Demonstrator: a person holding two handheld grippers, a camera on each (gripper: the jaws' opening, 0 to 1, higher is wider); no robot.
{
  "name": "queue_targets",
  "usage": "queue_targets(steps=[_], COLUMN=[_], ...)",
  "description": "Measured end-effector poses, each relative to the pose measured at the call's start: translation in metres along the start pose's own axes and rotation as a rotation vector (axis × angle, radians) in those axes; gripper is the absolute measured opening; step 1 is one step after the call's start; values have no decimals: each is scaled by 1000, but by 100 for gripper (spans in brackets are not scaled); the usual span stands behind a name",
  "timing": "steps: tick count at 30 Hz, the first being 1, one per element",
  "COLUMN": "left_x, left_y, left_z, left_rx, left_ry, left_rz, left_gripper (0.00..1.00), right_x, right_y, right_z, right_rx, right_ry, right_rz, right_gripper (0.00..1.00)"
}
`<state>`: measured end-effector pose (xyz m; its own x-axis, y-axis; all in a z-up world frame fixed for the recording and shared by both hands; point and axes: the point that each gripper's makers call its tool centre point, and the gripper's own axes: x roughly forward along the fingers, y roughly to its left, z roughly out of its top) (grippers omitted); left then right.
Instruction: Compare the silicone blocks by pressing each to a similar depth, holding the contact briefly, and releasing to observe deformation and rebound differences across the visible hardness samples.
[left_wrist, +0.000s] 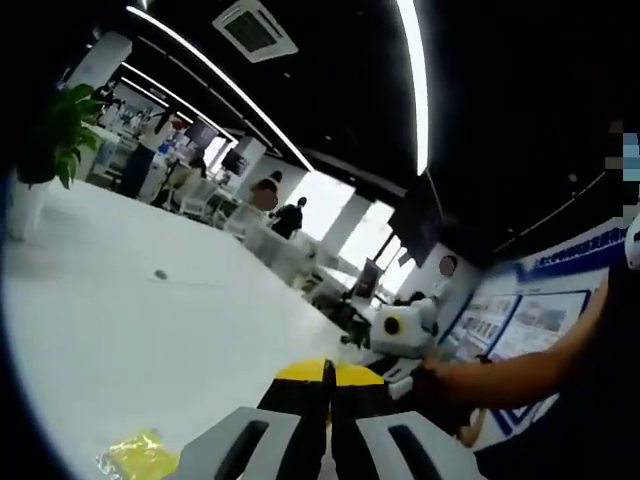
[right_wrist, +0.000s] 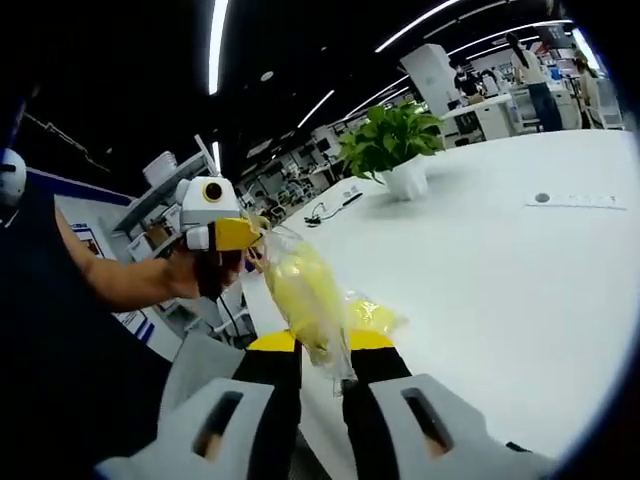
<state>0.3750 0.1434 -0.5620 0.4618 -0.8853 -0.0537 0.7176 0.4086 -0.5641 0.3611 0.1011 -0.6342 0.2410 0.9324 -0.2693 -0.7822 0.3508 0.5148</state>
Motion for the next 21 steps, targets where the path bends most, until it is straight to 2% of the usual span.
queue_targets(steps=[6, 8, 12, 15, 16, 18, 20, 21], left_x=[5, 8, 14, 15, 16, 19, 22, 24], left_y=[-7, -8, -9, -8, -8, -10, -9, -7], left_z=[5, 8, 8, 6, 6, 3, 2, 0], left_rx=[-14, -26, -31, -32, -34, -29, -30, -31], left_ry=[-28, -44, -31, -27, -26, -16, -9, -5], left_rz=[-19, -17, -23, -24, -26, -38, -38, -34], left_gripper=[0, 0, 0, 0, 0, 0, 0, 0], right_x=[-1, 0, 1, 3, 3, 1, -2, -6], right_y=[-1, -2, -4, -6, -8, -18, -23, -27], right_z=[1, 0, -4, -11, -11, -3, 1, 5], right_rx=[34, 34, 54, 71, 52, -35, -38, -66], right_ry=[-50, -70, -104, -100, -116, -180, -217, -247], right_rz=[-12, -22, -30, -33, -47, -112, -135, -162], right_gripper=[15, 19, 25, 29, 34, 56, 74, 79])
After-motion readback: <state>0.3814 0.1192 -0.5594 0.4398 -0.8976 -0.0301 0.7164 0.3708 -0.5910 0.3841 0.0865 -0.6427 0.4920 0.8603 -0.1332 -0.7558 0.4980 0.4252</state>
